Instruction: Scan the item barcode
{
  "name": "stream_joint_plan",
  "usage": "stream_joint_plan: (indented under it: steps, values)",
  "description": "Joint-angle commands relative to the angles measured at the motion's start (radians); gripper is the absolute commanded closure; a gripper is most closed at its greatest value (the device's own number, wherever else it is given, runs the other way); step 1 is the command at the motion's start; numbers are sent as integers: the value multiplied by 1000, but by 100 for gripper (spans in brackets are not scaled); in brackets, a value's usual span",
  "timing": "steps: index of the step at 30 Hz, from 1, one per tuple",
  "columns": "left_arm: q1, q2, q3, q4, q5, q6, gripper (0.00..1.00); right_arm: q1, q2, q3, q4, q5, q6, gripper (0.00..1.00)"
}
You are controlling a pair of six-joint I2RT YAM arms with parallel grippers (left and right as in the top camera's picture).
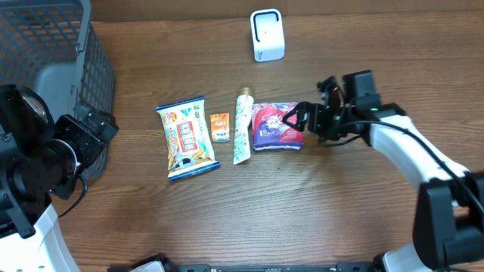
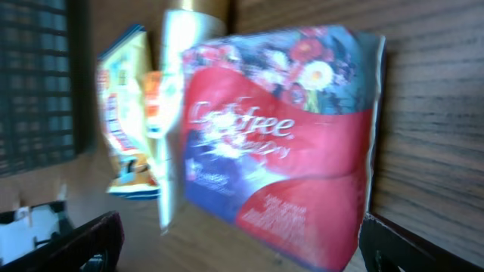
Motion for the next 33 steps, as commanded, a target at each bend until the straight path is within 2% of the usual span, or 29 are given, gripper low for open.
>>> stream_joint_plan:
  steps: [1,4,5,8,9,24,27,30,33]
  values:
    - [6,-4,1,1,1,9,0,18,53,23,11,135,71,0]
    - [6,-4,1,1,1,9,0,20,82,22,28,138,70,0]
    - [6,-4,1,1,1,9,0,20,87,22,32,139,70,4]
    - [6,-4,1,1,1,9,0,20,90,22,28,175,70,23]
    - [6,-4,1,1,1,9,0,20,90,22,26,187,69,25]
    - [6,-4,1,1,1,9,0,30,90,-13,43,189,66,24]
    - [6,-4,1,1,1,9,0,30,90,-14,39,194,66,30]
    - [6,-4,1,1,1,9,0,30,90,-16,24,225,66,39]
    - [6,-4,1,1,1,9,0,30,92,-16,3,249,50,43]
